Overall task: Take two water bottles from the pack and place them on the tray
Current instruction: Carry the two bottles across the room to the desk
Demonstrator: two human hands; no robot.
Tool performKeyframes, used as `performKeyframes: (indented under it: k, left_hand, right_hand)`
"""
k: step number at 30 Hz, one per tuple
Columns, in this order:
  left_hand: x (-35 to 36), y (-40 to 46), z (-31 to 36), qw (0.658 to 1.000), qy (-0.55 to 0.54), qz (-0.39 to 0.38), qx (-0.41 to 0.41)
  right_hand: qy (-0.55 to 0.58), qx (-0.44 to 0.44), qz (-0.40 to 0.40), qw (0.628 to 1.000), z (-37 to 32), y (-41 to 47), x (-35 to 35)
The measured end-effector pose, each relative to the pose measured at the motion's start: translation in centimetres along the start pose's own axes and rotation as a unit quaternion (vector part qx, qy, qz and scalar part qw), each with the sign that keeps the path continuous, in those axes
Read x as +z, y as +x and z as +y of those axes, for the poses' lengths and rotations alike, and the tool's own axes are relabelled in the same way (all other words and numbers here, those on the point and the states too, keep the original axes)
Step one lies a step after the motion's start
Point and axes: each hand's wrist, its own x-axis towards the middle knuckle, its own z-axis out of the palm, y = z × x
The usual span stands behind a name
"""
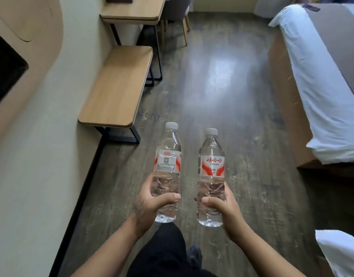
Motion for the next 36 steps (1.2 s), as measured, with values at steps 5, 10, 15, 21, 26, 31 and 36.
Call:
performKeyframes:
  k: [5, 10, 15, 21, 26, 31, 36]
  left_hand:
    - [0.2, 14.3, 4.0, 1.000, 0.007, -0.006, -0.004]
    - [-1.0, 29.3, 9.3, 0.999, 0.013, -0.039, -0.013]
    - [-2.6, 42.9, 16.6, 0.998, 0.021, -0.053, -0.018]
    - [-2.8, 58.1, 23.4, 0.999, 0.022, -0.045, -0.016]
    - [-1.8, 72.3, 27.5, 0.999, 0.015, -0.027, -0.012]
    - [-0.2, 85.4, 32.8, 0.999, -0.022, -0.004, -0.027]
    - [0.8, 97.2, 39.4, 0.999, -0.030, -0.009, -0.029]
  right_hand:
    - [-0.018, 0.001, 0.005, 1.000, -4.4, 14.1, -1.5]
    - [-0.015, 0.019, 0.034, 0.999, -9.9, 28.1, -1.9]
    - [0.012, 0.017, 0.051, 0.998, -17.0, 40.1, -2.1]
    - [0.009, 0.017, 0.045, 0.999, -24.0, 54.7, -5.2]
    - [0.005, 0.004, 0.022, 1.000, -29.6, 69.5, -8.8]
    - [0.001, 0.000, 0.017, 1.000, -36.1, 83.7, -12.6]
    - [-0.007, -0.003, 0.011, 1.000, -43.3, 96.0, -15.3]
